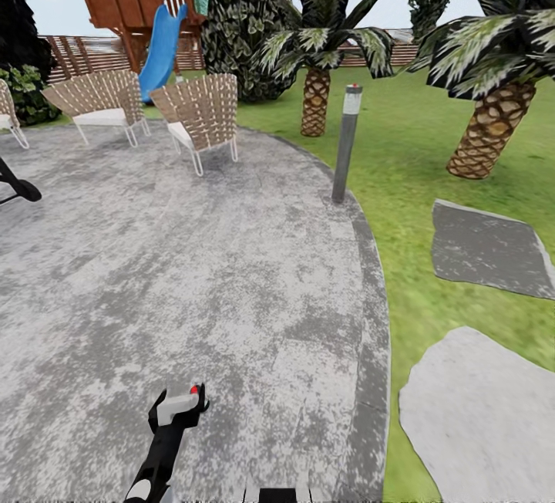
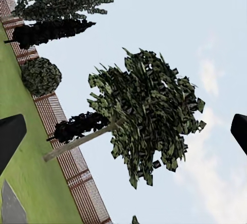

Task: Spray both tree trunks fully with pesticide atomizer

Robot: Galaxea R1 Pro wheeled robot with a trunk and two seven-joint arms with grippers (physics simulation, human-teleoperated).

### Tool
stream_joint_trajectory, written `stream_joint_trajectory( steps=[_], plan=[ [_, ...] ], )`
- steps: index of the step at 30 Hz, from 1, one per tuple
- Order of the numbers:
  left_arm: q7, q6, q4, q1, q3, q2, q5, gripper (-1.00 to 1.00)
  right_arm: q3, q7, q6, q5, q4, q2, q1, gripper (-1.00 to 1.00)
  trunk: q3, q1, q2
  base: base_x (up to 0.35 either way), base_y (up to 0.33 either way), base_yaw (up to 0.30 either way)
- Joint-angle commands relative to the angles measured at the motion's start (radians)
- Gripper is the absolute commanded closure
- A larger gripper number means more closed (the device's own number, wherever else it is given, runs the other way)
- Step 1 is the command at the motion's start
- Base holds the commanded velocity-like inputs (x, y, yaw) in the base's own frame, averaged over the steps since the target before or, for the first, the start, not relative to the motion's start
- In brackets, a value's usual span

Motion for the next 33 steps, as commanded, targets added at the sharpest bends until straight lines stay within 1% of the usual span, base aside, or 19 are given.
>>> stream_joint_trajectory(
  steps=[1,18,21,23,24,27,33],
  plan=[
    [0.000,-0.003,0.000,0.000,0.001,0.000,0.003,-1.00,-0.006,0.000,-0.005,0.008,0.002,0.000,-0.002,-1.00,-0.005,0.000,-0.001,0.000,0.000,0.000],
    [0.000,-0.004,-0.002,0.000,0.001,0.000,0.003,-1.00,-0.006,0.000,-0.005,0.007,0.003,0.000,-0.002,-1.00,-0.070,0.008,-0.005,0.000,0.000,0.000],
    [0.000,-0.023,-0.006,0.000,0.001,0.001,0.003,-1.00,-0.006,0.000,-0.005,0.007,0.003,0.000,-0.002,-1.00,-0.082,0.009,-0.005,0.000,0.000,0.000],
    [0.000,-0.048,-0.008,0.000,0.001,0.001,0.003,-1.00,-0.006,0.000,-0.005,0.007,0.003,0.000,-0.002,-1.00,-0.090,0.010,-0.006,0.000,0.000,0.000],
    [0.000,-0.071,-0.011,0.000,0.001,0.001,0.003,-1.00,-0.006,0.001,-0.005,0.007,0.003,0.000,-0.002,-1.00,-0.094,0.011,-0.006,0.000,0.000,0.000],
    [0.000,-0.096,-0.021,0.000,0.001,0.000,0.003,-1.00,-0.005,0.001,-0.005,0.007,0.003,0.000,-0.002,-1.00,-0.105,0.012,-0.007,0.000,0.000,0.000],
    [0.000,-0.108,-0.057,0.000,0.000,0.000,0.002,-1.00,-0.005,0.002,-0.004,0.006,0.003,0.000,-0.002,-1.00,-0.128,0.015,-0.008,0.000,0.000,0.000]
  ],
)
